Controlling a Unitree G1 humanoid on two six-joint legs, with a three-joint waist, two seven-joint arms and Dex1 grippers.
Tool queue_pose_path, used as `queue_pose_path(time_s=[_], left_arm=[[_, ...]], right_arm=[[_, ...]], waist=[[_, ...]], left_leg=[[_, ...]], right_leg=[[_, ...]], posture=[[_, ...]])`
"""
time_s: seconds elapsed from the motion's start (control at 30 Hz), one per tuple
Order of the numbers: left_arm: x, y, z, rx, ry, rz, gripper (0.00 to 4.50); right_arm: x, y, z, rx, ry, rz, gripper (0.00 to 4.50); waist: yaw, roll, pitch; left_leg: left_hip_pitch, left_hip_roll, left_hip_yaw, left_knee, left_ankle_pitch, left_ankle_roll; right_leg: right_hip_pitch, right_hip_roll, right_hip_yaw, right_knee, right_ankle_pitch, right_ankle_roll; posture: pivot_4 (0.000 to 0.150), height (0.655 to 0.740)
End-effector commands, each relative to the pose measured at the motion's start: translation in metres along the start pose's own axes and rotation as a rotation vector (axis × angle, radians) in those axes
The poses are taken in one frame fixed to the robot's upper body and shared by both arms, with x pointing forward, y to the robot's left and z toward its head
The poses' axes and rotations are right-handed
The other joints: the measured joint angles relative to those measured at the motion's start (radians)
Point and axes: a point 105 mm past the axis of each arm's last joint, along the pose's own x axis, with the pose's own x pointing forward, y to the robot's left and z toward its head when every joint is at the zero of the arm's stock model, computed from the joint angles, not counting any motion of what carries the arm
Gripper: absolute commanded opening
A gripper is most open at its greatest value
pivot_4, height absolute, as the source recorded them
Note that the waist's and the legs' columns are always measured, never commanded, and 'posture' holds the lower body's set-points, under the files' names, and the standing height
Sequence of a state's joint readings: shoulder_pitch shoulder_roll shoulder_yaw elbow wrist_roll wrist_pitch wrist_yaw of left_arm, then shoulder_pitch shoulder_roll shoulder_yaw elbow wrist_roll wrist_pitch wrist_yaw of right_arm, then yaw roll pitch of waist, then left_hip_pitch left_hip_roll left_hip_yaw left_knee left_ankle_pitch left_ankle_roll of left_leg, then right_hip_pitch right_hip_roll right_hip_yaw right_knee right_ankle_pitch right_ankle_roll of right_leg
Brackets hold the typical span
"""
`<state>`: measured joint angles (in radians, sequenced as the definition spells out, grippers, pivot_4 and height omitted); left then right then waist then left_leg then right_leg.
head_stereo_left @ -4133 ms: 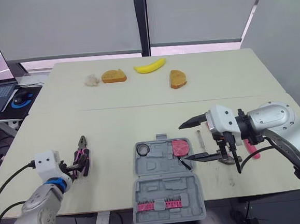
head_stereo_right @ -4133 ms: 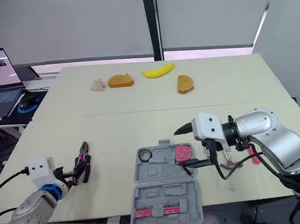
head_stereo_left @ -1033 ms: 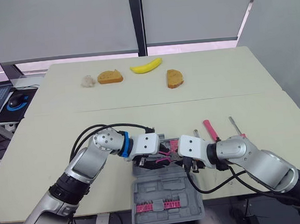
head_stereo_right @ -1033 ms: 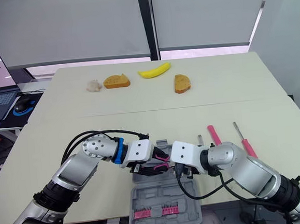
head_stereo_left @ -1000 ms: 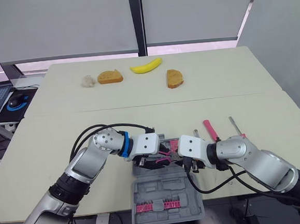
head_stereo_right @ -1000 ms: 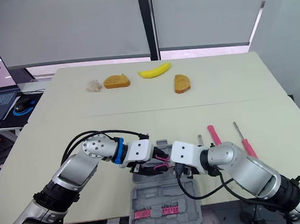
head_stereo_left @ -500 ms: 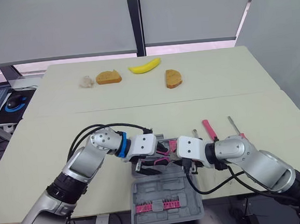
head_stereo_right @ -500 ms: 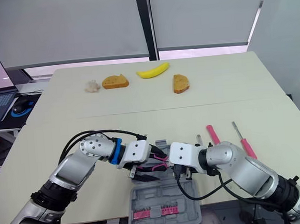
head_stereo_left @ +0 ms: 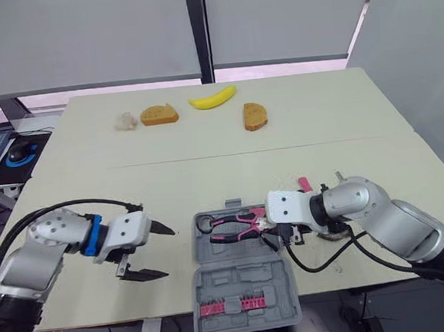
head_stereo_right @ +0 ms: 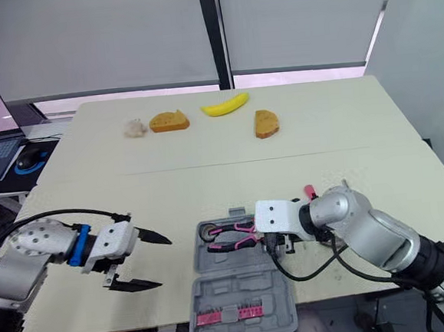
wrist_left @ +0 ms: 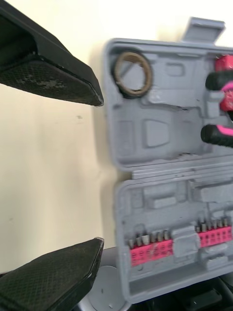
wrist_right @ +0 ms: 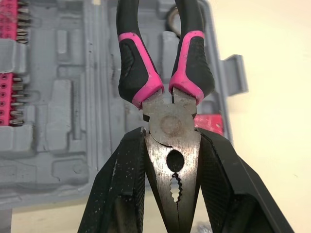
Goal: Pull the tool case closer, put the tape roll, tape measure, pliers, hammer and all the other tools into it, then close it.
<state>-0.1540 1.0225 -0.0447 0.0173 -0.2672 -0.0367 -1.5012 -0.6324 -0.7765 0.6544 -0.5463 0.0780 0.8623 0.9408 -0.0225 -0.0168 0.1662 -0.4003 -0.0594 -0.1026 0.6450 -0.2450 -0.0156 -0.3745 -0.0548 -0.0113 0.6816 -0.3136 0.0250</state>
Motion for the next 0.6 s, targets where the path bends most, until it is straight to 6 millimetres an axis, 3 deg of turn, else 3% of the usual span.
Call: queue_pose_path(time_s=[0.03, 0.6], left_arm=[[-0.008, 0.002, 0.004, 0.058, -0.029, 0.064, 4.5], [0.003, 0.004, 0.014, 0.107, -0.046, 0.086, 4.5]], right_arm=[[0.005, -0.002, 0.008, -0.05, 0.007, 0.016, 1.25], [0.049, -0.009, 0.005, -0.055, 0.053, 0.077, 1.25]], waist=[[0.002, 0.0, 0.0], [-0.007, 0.0, 0.0]], left_leg=[[0.0, 0.0, 0.0, 0.0, 0.0, 0.0], [0.0, 0.0, 0.001, 0.0, 0.0, 0.0]], right_leg=[[0.0, 0.0, 0.0, 0.0, 0.0, 0.0], [-0.001, 0.001, 0.001, 0.001, 0.0, 0.0]], posture=[[0.15, 0.74], [0.15, 0.74]])
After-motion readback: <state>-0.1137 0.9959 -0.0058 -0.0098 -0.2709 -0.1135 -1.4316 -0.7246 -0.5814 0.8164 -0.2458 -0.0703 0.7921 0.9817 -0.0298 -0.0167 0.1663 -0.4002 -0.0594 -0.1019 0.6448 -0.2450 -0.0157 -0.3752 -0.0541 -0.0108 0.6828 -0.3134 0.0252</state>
